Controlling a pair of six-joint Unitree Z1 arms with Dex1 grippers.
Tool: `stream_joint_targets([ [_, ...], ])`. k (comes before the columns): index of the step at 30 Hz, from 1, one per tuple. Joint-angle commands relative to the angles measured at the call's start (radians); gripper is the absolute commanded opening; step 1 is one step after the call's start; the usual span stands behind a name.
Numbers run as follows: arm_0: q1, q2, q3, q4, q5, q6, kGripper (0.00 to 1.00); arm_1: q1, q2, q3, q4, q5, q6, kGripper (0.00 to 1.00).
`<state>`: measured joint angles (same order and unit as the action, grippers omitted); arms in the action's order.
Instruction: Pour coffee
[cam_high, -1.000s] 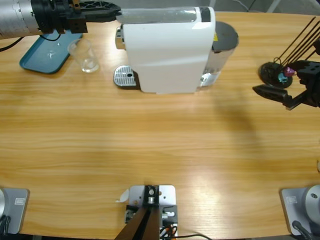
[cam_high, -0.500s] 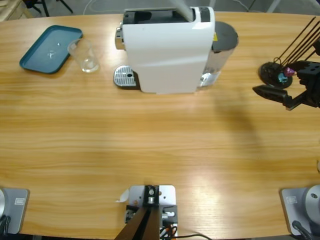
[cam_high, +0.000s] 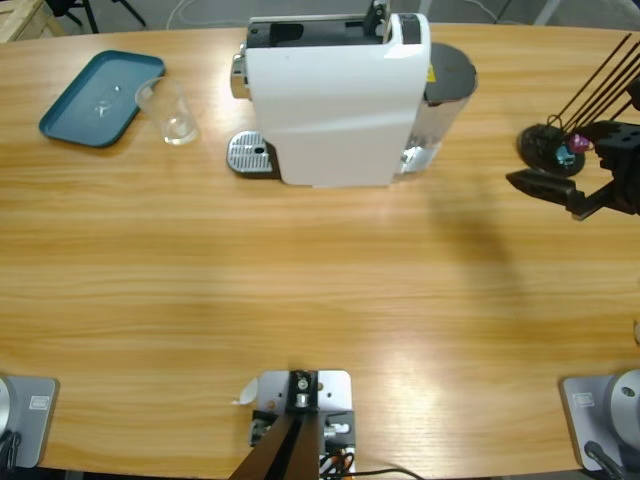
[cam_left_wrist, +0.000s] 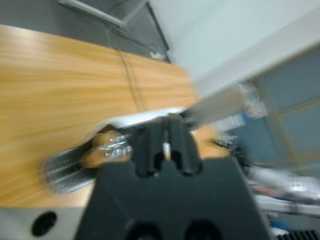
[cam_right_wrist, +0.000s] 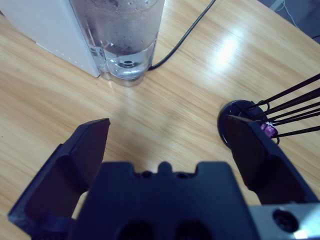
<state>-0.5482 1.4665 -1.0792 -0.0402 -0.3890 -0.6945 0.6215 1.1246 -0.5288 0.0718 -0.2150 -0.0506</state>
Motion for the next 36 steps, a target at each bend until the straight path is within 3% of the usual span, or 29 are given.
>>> stream_joint_targets([
  [1, -0.079, -0.189, 0.020, 0.376, 0.418, 0.401, 0.711, 0.000, -0.030, 0.035, -0.020, -0.079, 0.009, 1.000],
  [6, -0.072, -0.255, 0.136, 0.375, 0.443, 0.486, 0.780, 0.000, -0.016, -0.001, -0.046, -0.078, 0.023, 1.000],
  [10, -0.070, -0.255, 0.179, 0.345, 0.481, 0.510, 0.780, 0.000, 0.091, 0.031, -0.252, -0.007, 0.011, 1.000],
  [13, -0.070, -0.249, 0.200, 0.341, 0.542, 0.555, 0.780, 0.000, 0.142, 0.013, -0.283, -0.010, 0.100, 1.000],
  [15, -0.070, -0.288, 0.249, 0.322, 0.543, 0.631, 0.780, 0.000, 0.122, -0.008, -0.239, -0.088, 0.186, 1.000],
  [17, -0.069, -0.340, 0.316, 0.266, 0.551, 0.647, 0.780, -0.007, 0.106, -0.057, -0.130, -0.270, 0.211, 1.000],
  [18, -0.069, -0.350, 0.329, 0.265, 0.576, 0.626, 0.782, -0.043, 0.093, -0.077, -0.091, -0.279, 0.212, 1.000],
  [22, -0.070, -0.388, 0.364, 0.314, 0.582, 0.608, 0.780, -0.178, 0.065, -0.087, -0.038, -0.252, 0.251, 1.000],
  [27, -0.069, -0.418, 0.402, 0.310, 0.585, 0.603, 0.780, -0.203, 0.069, -0.001, -0.102, -0.249, 0.293, 1.000],
  [30, -0.070, -0.432, 0.433, 0.309, 0.588, 0.585, 0.780, -0.205, 0.095, 0.057, -0.137, -0.167, 0.384, 1.000],
  [36, -0.070, -0.459, 0.466, 0.296, 0.599, 0.563, 0.780, -0.206, 0.151, 0.164, -0.298, -0.205, 0.419, 0.976],
])
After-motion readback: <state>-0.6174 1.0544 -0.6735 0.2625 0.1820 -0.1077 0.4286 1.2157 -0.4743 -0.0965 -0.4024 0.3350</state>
